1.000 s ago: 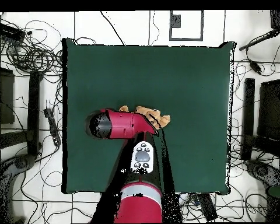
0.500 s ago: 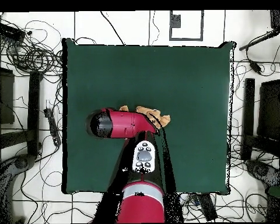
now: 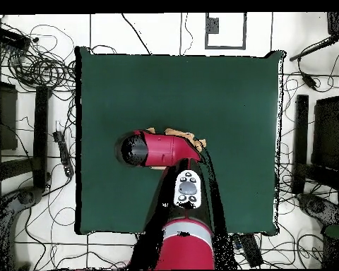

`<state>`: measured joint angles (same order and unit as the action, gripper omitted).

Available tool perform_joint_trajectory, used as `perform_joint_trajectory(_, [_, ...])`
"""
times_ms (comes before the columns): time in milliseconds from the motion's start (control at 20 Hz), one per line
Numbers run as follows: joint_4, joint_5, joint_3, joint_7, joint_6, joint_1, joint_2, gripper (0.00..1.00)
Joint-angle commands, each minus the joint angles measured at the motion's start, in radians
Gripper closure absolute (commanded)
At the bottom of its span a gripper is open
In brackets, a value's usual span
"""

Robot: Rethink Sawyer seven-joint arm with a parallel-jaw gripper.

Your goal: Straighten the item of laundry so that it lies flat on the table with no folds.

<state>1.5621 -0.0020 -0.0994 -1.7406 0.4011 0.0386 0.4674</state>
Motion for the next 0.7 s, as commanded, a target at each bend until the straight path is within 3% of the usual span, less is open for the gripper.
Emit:
perform_joint_trajectory(50, [0.058,-0.061,0.135,-0.033,-0.056,-0.018,-0.022,0.0])
perform_joint_trajectory(700, [0.103,-0.143,0.139,-0.06,-0.168,-0.064,-0.043,0.0])
